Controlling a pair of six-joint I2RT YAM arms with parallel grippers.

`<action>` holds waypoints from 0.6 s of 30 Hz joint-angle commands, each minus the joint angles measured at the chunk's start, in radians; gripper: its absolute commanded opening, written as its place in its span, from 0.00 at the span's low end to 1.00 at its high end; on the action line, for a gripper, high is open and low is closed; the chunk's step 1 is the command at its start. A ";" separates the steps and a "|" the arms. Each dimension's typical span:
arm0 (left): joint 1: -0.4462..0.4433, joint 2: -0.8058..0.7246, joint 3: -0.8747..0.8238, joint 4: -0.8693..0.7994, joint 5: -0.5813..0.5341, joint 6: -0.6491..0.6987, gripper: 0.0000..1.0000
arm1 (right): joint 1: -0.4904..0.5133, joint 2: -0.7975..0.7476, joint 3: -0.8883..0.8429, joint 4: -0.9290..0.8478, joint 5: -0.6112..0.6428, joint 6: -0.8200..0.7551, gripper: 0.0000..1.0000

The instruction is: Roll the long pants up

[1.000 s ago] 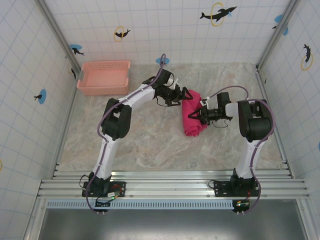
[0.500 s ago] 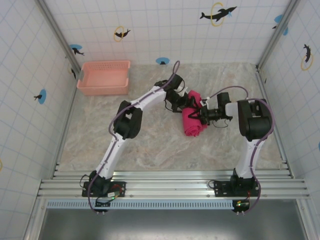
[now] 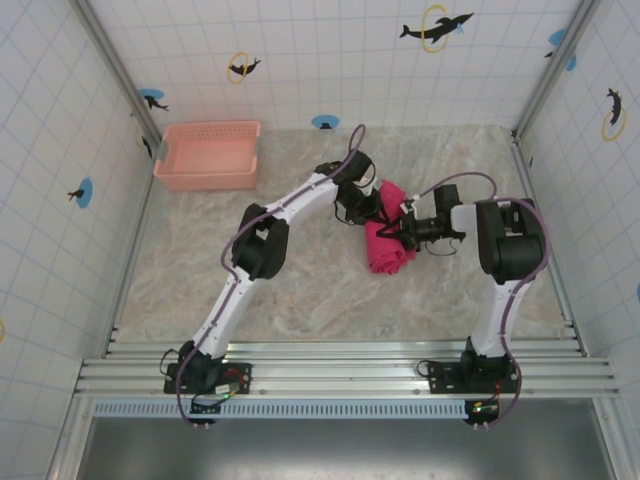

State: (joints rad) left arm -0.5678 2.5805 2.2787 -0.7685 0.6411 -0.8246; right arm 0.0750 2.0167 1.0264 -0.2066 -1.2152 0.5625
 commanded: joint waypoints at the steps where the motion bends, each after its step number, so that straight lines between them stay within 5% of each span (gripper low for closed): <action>1: -0.011 0.040 -0.004 -0.155 -0.149 -0.043 0.00 | 0.001 0.006 -0.120 -0.178 0.447 0.104 0.44; 9: 0.056 -0.042 0.028 -0.182 -0.324 -0.077 0.00 | 0.009 -0.396 -0.112 -0.351 0.995 0.113 0.49; 18: 0.151 -0.117 0.083 -0.011 -0.367 -0.197 0.00 | -0.053 -0.754 -0.141 -0.523 1.197 0.042 0.51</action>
State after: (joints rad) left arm -0.4675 2.5473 2.3421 -0.8566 0.3843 -0.9562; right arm 0.0154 1.3010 0.9279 -0.6117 -0.1612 0.6411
